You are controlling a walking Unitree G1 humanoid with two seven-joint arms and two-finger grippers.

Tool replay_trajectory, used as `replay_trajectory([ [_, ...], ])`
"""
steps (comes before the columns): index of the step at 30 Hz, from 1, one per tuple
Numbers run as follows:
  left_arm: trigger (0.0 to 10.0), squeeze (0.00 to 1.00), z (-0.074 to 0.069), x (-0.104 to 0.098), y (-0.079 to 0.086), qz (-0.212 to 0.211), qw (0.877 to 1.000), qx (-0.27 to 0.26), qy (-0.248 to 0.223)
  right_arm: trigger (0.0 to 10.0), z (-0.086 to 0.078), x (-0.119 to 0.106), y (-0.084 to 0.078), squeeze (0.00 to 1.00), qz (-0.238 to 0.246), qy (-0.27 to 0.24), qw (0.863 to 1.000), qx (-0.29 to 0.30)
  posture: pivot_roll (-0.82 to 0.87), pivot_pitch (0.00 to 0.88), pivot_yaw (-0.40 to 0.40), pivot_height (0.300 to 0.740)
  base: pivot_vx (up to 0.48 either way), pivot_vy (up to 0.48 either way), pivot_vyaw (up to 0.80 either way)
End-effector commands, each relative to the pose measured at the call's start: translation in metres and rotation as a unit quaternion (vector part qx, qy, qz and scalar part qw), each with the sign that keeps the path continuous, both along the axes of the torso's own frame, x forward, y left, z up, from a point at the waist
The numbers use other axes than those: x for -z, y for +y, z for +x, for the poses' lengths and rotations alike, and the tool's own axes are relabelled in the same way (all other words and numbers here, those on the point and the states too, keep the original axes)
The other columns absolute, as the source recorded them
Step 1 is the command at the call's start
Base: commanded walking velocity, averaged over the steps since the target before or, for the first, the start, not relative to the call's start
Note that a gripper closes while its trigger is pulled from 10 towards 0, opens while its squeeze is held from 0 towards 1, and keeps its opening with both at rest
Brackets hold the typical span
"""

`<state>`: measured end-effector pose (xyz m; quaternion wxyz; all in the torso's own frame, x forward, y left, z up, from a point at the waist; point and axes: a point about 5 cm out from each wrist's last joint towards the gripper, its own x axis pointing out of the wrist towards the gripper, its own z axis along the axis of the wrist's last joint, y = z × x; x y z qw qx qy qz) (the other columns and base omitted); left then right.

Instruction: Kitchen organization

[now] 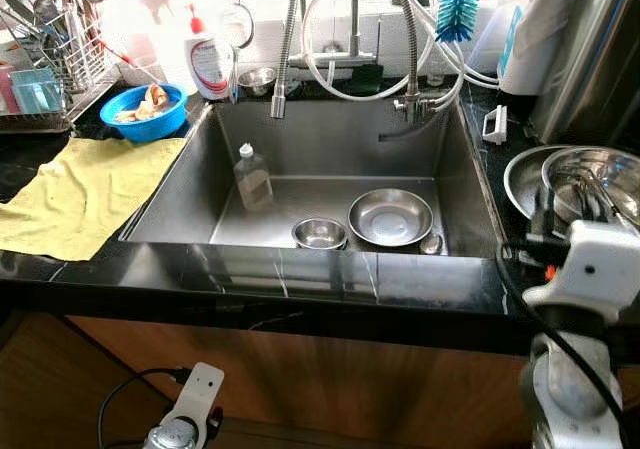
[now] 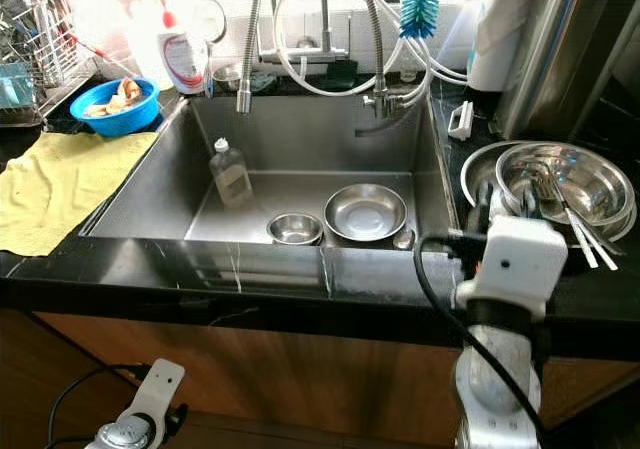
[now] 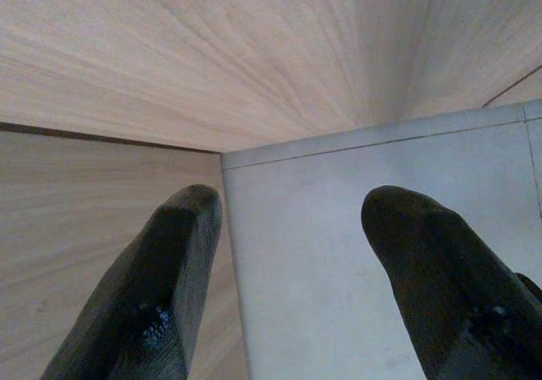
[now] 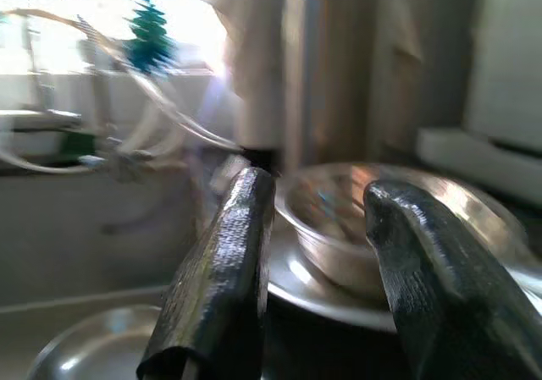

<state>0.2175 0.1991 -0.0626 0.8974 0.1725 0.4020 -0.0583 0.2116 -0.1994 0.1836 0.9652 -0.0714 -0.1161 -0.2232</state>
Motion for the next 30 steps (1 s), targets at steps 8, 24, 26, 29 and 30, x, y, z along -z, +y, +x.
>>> replay_trajectory([
  [8,10.0,0.00,-0.003,0.001,0.005,0.010,1.000,-0.005,0.008,10.0,-0.014,-0.001,-0.009,1.00,0.024,-0.013,0.998,0.054,-0.20,0.000,0.096,0.740,0.000,0.000,0.00],
  [24,10.0,0.00,-0.003,0.001,0.005,0.010,1.000,-0.006,0.008,10.0,-0.013,-0.007,-0.010,0.00,0.050,-0.036,0.997,0.056,-0.20,0.000,0.095,0.740,0.000,0.000,0.00],
  [26,10.0,0.00,-0.003,0.001,0.005,0.010,1.000,-0.007,0.008,10.0,-0.014,-0.011,-0.010,0.00,0.050,-0.046,0.996,0.056,-0.20,0.000,0.095,0.740,0.000,0.000,0.00],
  [29,10.0,0.00,-0.003,0.001,0.006,0.011,1.000,-0.007,0.007,10.0,-0.019,-0.017,-0.013,0.00,0.050,-0.062,0.994,0.078,-0.20,0.000,0.096,0.740,0.000,0.000,0.00],
  [30,10.0,0.00,-0.003,0.001,0.006,0.011,1.000,-0.007,0.007,10.0,-0.022,-0.019,-0.015,0.00,0.049,-0.069,0.992,0.093,-0.20,0.000,0.097,0.740,0.000,0.000,0.00],
])
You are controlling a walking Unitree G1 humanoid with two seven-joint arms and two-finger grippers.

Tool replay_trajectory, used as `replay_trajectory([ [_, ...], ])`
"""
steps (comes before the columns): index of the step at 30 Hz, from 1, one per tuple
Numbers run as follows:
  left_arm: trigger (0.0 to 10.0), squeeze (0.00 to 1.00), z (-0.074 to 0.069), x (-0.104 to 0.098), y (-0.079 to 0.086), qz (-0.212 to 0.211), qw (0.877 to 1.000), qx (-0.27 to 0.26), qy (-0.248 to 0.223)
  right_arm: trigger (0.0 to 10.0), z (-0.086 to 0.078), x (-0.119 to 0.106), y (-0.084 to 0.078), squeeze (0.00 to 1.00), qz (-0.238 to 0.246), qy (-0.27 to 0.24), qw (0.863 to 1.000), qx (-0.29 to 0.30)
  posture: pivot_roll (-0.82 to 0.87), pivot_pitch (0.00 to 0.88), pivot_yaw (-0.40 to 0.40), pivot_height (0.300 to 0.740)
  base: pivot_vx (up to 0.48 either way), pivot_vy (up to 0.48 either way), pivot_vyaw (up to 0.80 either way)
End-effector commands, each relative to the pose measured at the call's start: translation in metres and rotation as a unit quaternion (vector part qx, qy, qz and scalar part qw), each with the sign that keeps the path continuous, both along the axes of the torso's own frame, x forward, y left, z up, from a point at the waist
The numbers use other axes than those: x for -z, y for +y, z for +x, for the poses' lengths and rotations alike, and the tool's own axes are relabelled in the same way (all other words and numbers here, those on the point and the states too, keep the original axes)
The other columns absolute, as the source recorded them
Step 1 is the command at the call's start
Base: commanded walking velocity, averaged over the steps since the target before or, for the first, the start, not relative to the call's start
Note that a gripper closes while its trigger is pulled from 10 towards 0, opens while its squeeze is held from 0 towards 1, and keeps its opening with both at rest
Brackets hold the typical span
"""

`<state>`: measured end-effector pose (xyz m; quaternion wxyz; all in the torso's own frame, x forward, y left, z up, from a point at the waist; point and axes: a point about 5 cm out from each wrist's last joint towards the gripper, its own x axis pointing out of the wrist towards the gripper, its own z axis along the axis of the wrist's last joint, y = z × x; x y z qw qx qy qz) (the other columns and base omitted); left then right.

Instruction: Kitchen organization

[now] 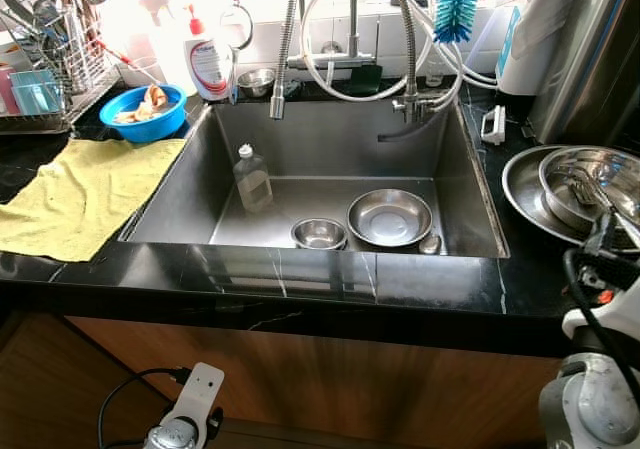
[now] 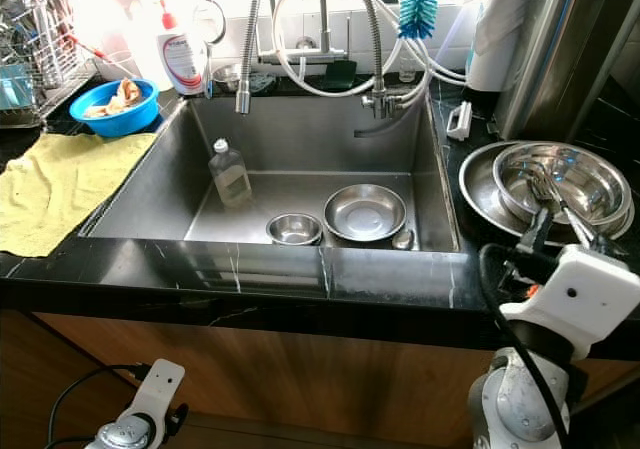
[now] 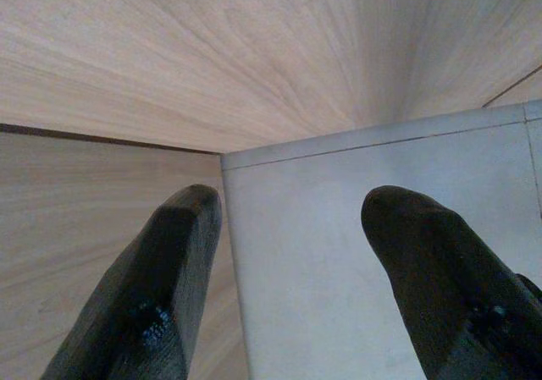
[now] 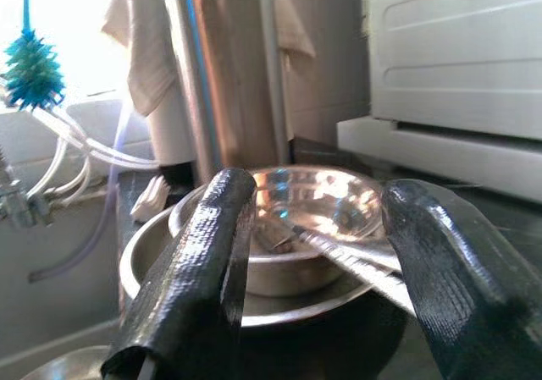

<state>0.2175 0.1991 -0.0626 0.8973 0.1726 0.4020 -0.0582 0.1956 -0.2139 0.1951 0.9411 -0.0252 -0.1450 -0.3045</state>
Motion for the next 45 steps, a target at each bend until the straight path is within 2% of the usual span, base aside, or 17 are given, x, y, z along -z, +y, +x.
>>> replay_trajectory([
  [1,10.0,0.00,-0.003,0.001,0.006,0.011,1.000,-0.007,0.007,10.0,-0.007,-0.008,-0.001,0.00,0.002,-0.024,0.999,0.023,-0.20,0.000,0.097,0.740,0.000,0.000,0.00],
  [7,10.0,0.00,-0.002,0.001,0.006,0.011,1.000,-0.006,0.007,10.0,-0.018,-0.008,-0.008,0.00,0.008,-0.028,0.996,0.078,-0.20,0.000,0.097,0.740,0.000,0.000,0.00],
  [15,10.0,0.00,-0.002,0.001,0.005,0.011,1.000,-0.006,0.006,10.0,-0.019,0.002,-0.011,0.00,0.051,-0.013,0.995,0.089,-0.20,0.000,0.096,0.740,0.000,0.000,0.00],
  [19,10.0,0.00,-0.002,0.001,0.005,0.012,1.000,-0.007,0.007,10.0,-0.015,0.009,-0.008,0.00,0.087,-0.005,0.994,0.072,-0.20,0.000,0.095,0.740,0.000,0.000,0.00],
  [29,10.0,0.00,-0.003,0.001,0.006,0.012,1.000,-0.007,0.007,10.0,-0.012,0.010,-0.006,0.00,0.092,-0.005,0.994,0.061,-0.20,0.000,0.095,0.740,0.000,0.000,0.00],
  [45,10.0,0.00,-0.003,0.001,0.005,0.011,1.000,-0.007,0.007,10.0,-0.004,0.022,0.000,0.00,0.126,0.025,0.991,0.026,-0.20,0.000,0.093,0.740,0.000,0.000,0.00],
])
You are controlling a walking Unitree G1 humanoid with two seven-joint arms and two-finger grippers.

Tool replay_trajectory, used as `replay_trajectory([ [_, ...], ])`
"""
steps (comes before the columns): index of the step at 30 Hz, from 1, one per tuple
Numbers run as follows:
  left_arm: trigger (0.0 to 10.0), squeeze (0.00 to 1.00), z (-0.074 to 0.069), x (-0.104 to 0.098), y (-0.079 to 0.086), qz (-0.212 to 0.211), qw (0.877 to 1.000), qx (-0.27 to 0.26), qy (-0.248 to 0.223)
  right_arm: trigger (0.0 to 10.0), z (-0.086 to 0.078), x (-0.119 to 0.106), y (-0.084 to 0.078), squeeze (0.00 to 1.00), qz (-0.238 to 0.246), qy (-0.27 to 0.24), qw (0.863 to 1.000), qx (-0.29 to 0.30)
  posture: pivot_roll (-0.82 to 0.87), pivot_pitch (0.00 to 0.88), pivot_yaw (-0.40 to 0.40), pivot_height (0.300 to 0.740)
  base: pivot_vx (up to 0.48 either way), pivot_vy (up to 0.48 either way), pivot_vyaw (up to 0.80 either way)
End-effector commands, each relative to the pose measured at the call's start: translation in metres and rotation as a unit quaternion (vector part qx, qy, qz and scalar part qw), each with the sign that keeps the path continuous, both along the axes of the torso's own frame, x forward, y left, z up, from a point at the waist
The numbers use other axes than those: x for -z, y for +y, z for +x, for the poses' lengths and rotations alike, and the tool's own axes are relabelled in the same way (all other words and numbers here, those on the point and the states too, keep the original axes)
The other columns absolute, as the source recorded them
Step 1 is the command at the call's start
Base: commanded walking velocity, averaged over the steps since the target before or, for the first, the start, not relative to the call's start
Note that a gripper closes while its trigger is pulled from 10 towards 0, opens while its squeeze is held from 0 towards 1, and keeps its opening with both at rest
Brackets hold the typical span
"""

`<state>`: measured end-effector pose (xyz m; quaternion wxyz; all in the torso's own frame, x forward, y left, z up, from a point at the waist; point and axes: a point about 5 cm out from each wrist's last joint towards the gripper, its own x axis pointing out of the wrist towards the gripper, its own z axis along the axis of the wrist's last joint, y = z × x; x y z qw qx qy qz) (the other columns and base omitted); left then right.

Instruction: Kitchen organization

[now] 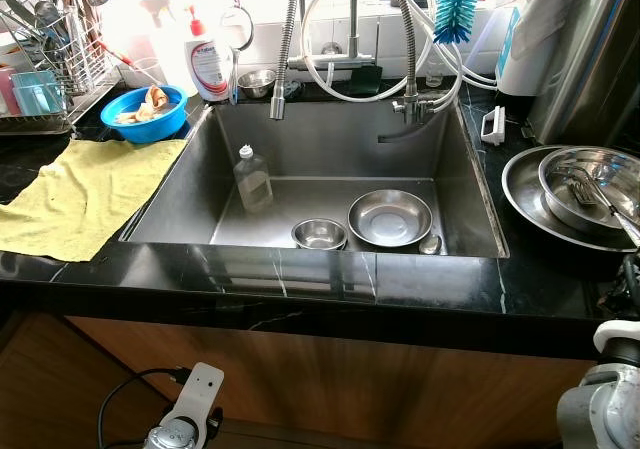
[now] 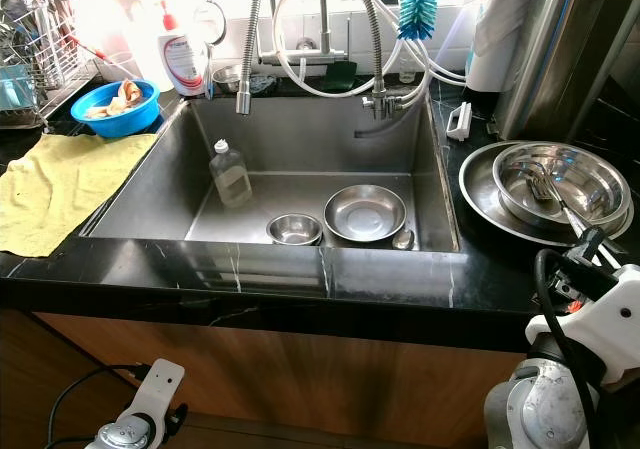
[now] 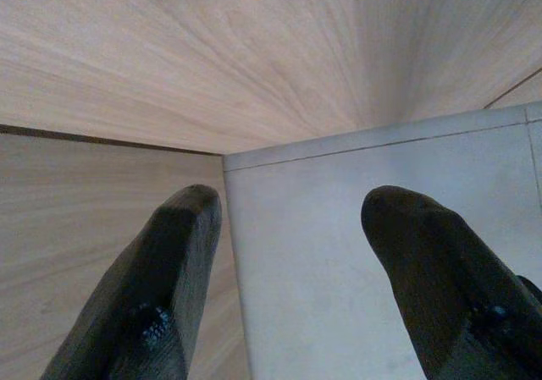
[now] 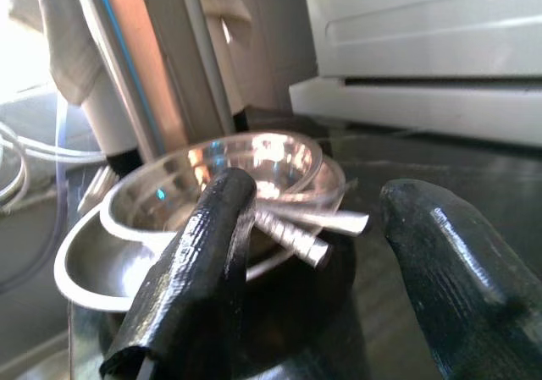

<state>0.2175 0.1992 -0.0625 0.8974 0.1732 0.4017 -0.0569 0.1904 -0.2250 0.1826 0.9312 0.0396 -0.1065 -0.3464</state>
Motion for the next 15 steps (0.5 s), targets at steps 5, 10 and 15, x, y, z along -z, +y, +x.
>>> replay_trajectory([
  [5,10.0,0.00,-0.0024,0.0010,0.0052,0.010,1.000,-0.006,0.007,10.0,0.0049,0.0141,0.0137,0.00,0.056,0.019,0.998,-0.027,-0.20,0.000,0.093,0.740,0.000,0.000,0.00],
  [10,10.0,0.00,-0.0021,0.0008,0.0049,0.009,1.000,-0.006,0.007,10.0,0.0060,0.0166,0.0156,0.00,0.062,0.024,0.997,-0.033,-0.20,0.000,0.093,0.740,0.000,0.000,0.00],
  [15,10.0,0.00,-0.0020,0.0006,0.0054,0.010,1.000,-0.006,0.006,4.5,0.0053,0.0148,0.0134,0.00,0.059,0.019,0.998,-0.031,-0.20,0.000,0.093,0.740,0.000,0.000,0.00],
])
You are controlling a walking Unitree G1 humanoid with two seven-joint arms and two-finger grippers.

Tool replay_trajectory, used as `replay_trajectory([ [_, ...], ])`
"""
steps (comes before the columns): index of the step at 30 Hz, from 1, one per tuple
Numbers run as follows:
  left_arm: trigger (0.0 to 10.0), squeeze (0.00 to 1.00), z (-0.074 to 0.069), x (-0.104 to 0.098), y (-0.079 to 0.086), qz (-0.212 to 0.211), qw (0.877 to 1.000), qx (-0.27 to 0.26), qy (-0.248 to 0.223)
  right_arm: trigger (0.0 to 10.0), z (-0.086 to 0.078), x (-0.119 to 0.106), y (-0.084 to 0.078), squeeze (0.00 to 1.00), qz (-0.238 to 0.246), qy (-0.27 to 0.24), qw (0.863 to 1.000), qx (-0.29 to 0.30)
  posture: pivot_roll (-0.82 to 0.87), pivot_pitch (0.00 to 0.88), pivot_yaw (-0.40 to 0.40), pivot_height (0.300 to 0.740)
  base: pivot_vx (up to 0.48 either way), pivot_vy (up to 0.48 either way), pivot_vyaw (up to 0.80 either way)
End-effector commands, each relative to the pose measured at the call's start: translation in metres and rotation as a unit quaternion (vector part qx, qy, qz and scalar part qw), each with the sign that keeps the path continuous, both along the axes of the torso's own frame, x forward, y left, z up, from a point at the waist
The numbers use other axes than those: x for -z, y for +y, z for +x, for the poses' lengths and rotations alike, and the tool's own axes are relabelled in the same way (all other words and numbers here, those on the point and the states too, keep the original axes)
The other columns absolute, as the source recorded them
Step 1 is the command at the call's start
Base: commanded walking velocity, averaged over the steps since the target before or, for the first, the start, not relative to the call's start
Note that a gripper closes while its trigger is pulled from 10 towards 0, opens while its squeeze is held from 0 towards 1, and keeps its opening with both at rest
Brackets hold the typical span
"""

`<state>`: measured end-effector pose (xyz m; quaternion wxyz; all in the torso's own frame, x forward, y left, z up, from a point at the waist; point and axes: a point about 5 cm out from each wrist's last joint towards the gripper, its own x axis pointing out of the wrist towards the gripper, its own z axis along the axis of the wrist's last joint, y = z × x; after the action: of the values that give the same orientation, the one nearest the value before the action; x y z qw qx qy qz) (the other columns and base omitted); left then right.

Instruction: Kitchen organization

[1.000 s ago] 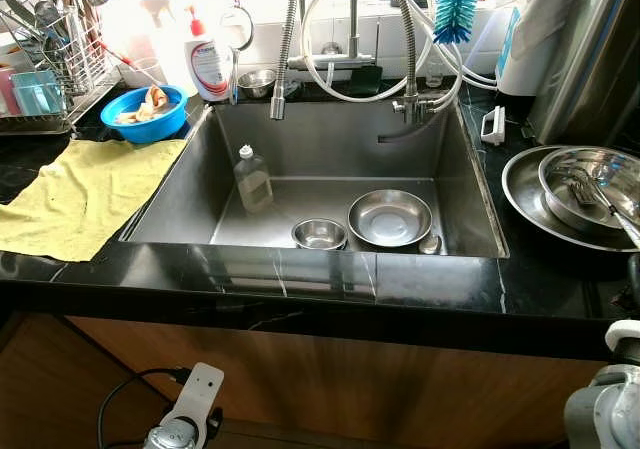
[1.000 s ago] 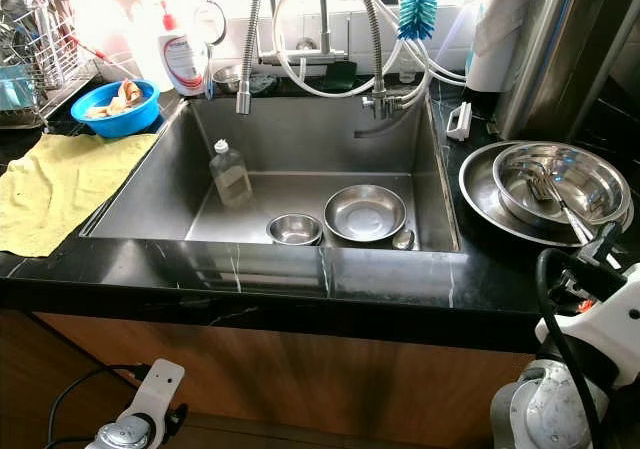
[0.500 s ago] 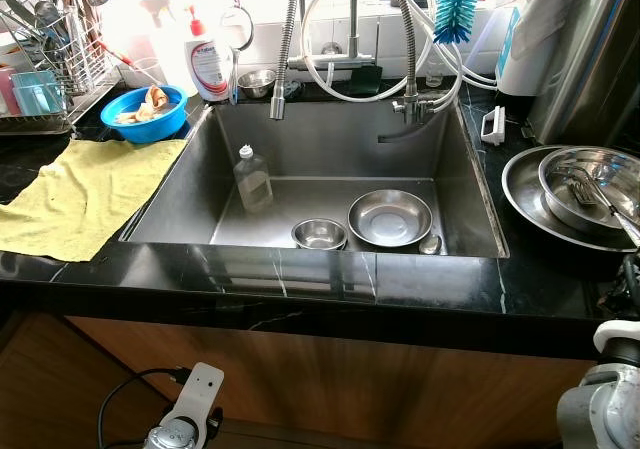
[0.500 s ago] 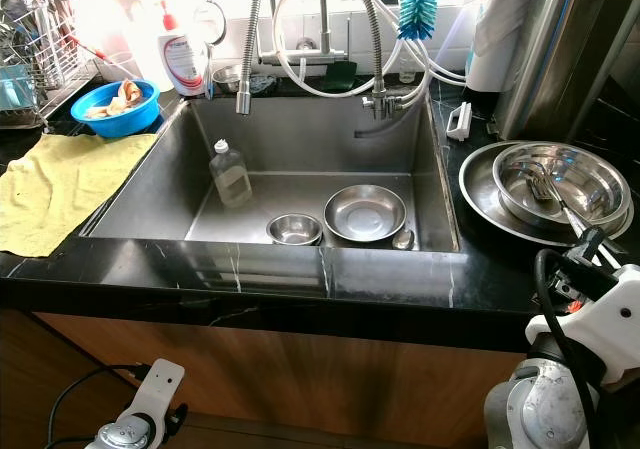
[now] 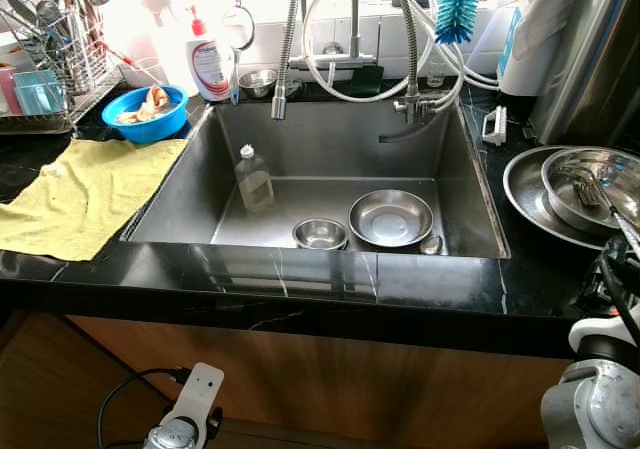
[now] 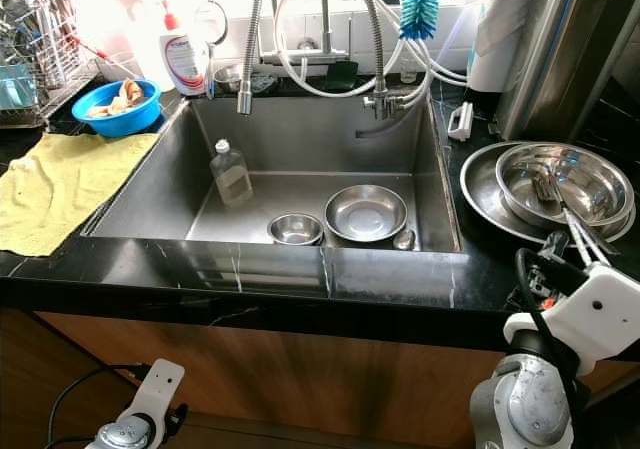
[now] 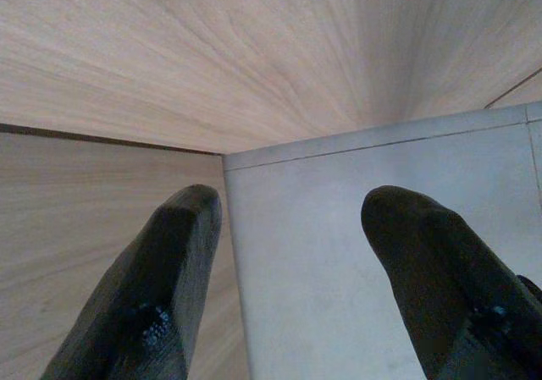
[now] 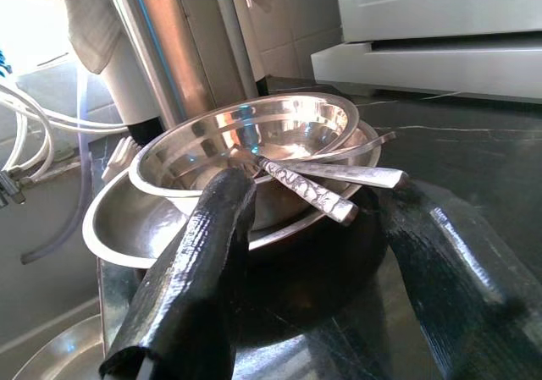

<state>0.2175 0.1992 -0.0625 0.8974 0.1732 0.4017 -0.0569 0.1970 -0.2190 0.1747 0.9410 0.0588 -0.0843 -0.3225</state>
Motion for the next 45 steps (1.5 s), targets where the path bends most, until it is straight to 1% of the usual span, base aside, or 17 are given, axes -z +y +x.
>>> replay_trajectory([
  [1,10.0,0.00,-0.002,0.001,0.005,0.010,1.000,-0.006,0.006,4.5,-0.001,0.007,0.007,0.00,0.035,0.006,0.999,-0.002,-0.20,0.000,0.093,0.740,0.000,0.000,0.00],
  [3,10.0,0.00,-0.002,0.001,0.006,0.010,1.000,-0.006,0.006,4.7,-0.001,0.006,0.007,0.00,0.035,0.005,0.999,-0.002,-0.20,0.000,0.093,0.740,0.000,0.000,0.00],
  [5,10.0,0.00,-0.002,0.001,0.006,0.010,1.000,-0.006,0.006,5.3,-0.001,0.006,0.007,0.00,0.034,0.003,0.999,-0.001,-0.20,0.000,0.094,0.740,0.000,0.000,0.00],
  [6,10.0,0.00,-0.002,0.001,0.006,0.010,1.000,-0.006,0.006,5.3,-0.001,0.006,0.007,0.00,0.034,0.003,0.999,-0.001,-0.20,0.000,0.094,0.740,0.000,0.000,0.00],
  [7,10.0,0.00,-0.002,0.001,0.006,0.010,1.000,-0.006,0.006,3.5,-0.001,0.006,0.006,0.00,0.033,0.003,0.999,0.000,-0.20,0.000,0.094,0.740,0.000,0.000,0.00],
  [8,10.0,0.00,-0.002,0.001,0.006,0.010,1.000,-0.006,0.006,2.9,-0.001,0.006,0.006,0.00,0.033,0.002,0.999,0.000,-0.20,0.000,0.094,0.740,0.000,0.000,0.00],
  [10,10.0,0.00,-0.002,0.001,0.005,0.010,1.000,-0.006,0.006,2.9,-0.001,0.005,0.006,0.00,0.032,0.002,0.999,0.000,-0.20,0.000,0.094,0.740,0.000,0.000,0.00],
  [11,10.0,0.00,-0.002,0.000,0.005,0.010,1.000,-0.006,0.006,0.0,-0.001,0.005,0.006,0.00,0.032,0.001,0.999,0.000,-0.20,0.000,0.095,0.740,0.000,0.000,0.00],
  [31,10.0,0.00,-0.001,0.000,0.005,0.011,1.000,-0.005,0.006,0.0,0.003,-0.001,0.007,0.00,0.030,-0.017,0.999,-0.013,-0.20,0.000,0.094,0.740,0.000,0.000,0.00],
  [40,10.0,0.00,-0.001,0.000,0.005,0.011,1.000,-0.005,0.005,0.0,0.008,-0.006,0.010,0.00,0.024,-0.028,0.999,-0.039,-0.20,0.000,0.096,0.740,0.000,0.000,0.00],
  [45,10.0,0.00,-0.001,0.000,0.006,0.012,1.000,-0.005,0.005,0.0,0.012,-0.015,0.014,0.00,0.014,-0.045,0.997,-0.063,-0.20,0.000,0.096,0.740,0.000,0.000,0.00],
])
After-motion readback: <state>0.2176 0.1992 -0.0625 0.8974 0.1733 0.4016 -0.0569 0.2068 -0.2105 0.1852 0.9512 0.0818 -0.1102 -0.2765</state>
